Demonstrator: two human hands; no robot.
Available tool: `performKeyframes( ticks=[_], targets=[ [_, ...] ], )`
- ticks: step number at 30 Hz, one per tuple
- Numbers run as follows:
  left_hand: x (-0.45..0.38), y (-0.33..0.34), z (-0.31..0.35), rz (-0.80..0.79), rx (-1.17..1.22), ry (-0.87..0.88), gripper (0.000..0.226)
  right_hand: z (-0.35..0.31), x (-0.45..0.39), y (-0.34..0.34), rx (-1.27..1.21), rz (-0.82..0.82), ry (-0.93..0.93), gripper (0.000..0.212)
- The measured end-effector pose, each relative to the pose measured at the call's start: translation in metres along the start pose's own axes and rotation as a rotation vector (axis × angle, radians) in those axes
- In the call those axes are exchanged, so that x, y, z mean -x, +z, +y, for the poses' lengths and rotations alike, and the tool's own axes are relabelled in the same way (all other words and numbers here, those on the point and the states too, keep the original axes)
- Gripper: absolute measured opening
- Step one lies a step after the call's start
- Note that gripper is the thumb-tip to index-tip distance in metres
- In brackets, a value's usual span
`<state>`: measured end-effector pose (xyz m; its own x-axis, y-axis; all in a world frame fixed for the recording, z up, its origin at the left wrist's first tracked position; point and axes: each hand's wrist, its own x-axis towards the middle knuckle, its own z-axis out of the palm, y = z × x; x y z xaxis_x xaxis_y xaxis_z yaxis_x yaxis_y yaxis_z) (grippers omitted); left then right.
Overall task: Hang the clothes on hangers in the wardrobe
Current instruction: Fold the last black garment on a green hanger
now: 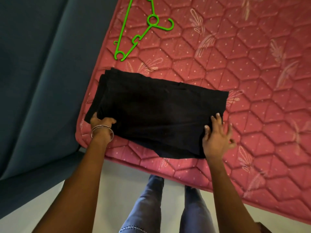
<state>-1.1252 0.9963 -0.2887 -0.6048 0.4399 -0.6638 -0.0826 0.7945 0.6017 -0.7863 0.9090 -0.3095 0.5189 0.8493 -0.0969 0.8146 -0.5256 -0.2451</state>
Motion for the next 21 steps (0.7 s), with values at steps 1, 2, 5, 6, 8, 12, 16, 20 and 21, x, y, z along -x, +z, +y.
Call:
performKeyframes(
  ticks=[1,2,5,6,8,12,16,20,21],
  targets=[
    [0.006,0.005,0.002,0.115,-0.109,0.059,0.061,0.004,0.0,-0.001,-0.112,0.029,0.07,0.043],
    [0.017,0.014,0.007,0.244,-0.255,0.122,0.059,0.009,-0.001,-0.003,-0.259,0.049,0.109,0.046],
    [0.056,0.043,0.023,0.491,-0.683,0.425,0.057,0.019,-0.001,-0.009,-0.83,0.017,0.388,0.049],
    [0.064,0.054,0.024,0.459,-0.757,0.618,0.052,0.022,-0.001,-0.01,-0.965,-0.031,0.508,0.043],
    [0.075,0.085,0.025,0.229,-0.802,0.99,0.037,0.034,-0.001,-0.007,-1.11,-0.135,0.628,0.026],
    [0.108,0.169,0.042,-0.582,-0.769,1.224,0.033,0.052,0.008,-0.016,-1.264,-0.365,0.574,0.031],
    [0.142,0.242,0.051,-0.678,-1.051,1.397,0.043,0.072,0.013,-0.024,-1.353,-0.536,0.516,0.059],
    [0.159,0.282,0.04,-0.582,-1.278,1.328,0.047,0.093,0.026,-0.025,-1.304,-0.639,0.515,0.066],
    [0.161,0.287,0.037,-0.564,-1.274,1.304,0.043,0.095,0.03,-0.024,-1.287,-0.653,0.516,0.065]
  ],
)
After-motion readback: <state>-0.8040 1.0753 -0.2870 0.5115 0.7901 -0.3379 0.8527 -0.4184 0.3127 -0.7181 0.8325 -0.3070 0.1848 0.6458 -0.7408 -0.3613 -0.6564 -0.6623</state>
